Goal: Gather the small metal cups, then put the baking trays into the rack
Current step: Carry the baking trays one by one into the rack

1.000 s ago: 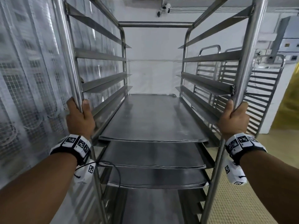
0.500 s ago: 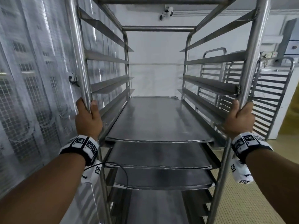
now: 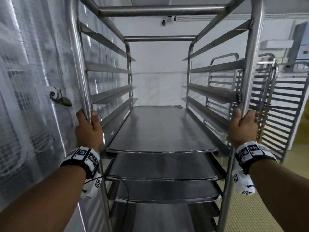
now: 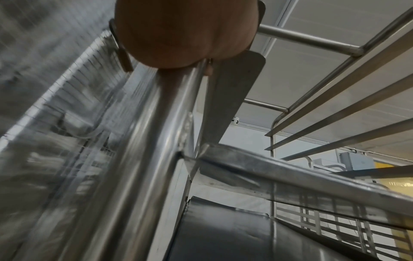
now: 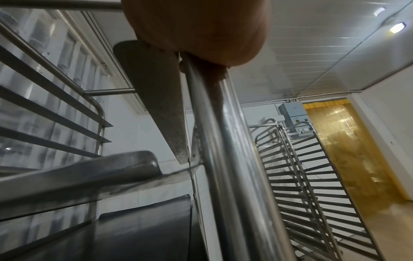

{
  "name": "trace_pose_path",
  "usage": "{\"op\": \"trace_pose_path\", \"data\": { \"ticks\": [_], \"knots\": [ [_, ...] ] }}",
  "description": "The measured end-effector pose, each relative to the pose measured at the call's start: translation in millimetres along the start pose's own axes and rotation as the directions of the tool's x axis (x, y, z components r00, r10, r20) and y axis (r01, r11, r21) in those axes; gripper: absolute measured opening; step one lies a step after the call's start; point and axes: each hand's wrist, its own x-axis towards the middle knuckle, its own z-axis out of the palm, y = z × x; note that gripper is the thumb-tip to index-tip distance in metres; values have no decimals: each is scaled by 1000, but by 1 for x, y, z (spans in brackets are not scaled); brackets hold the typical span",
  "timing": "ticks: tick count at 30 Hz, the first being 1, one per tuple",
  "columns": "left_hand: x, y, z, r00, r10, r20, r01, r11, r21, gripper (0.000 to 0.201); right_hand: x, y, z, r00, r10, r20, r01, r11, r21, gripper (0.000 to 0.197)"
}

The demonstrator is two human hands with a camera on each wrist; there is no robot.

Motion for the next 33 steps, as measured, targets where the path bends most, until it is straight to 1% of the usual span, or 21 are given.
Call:
{"op": "trace_pose_path", "data": {
  "ticks": [4, 6, 9, 11, 14, 17, 21, 24, 28, 31, 33],
  "knots": [
    [33, -29, 44, 1000, 3, 0, -3, 999, -45, 49, 15, 3, 50, 1000, 26, -14, -26, 1000, 5, 43],
    [48, -42, 66, 1000, -13, 9, 13, 998, -63, 48, 22, 5, 73, 999, 28, -17, -28, 1000, 7, 43],
    [70, -59, 97, 1000, -2, 20, 4, 992, -130, 45, 34, 12, 107, 1000, 16, -26, -16, 1000, 4, 43],
    [84, -71, 116, 1000, -6, 5, 6, 995, -102, 45, 42, 18, 130, 999, 0, -38, 0, 1000, 14, 42],
    [97, -83, 141, 999, -52, 13, 52, 998, -29, 43, 57, 25, 162, 999, -16, -40, 16, 1000, 16, 43],
    [112, -89, 167, 999, -31, 20, 32, 999, -35, 42, 76, 37, 197, 999, -22, -42, 23, 999, 23, 44],
    [134, -107, 213, 1000, -9, 2, 9, 1000, -26, 44, 105, 57, 245, 997, -66, -42, 66, 998, -8, 41],
    [150, -119, 249, 1000, -11, -8, 11, 1000, -18, 44, 123, 65, 278, 999, -31, -15, 30, 999, -40, 49],
    [169, -129, 296, 1000, -17, -23, 16, 999, -42, 44, 149, 68, 321, 999, 10, 33, -10, 1000, -10, 43],
    [186, -141, 329, 1000, -22, -13, 22, 999, -41, 47, 168, 74, 354, 997, 50, 57, -47, 997, -53, 44],
    [197, -152, 356, 999, -41, -11, 41, 999, -27, 47, 182, 86, 381, 996, 68, 64, -66, 997, -31, 45]
  ]
}}
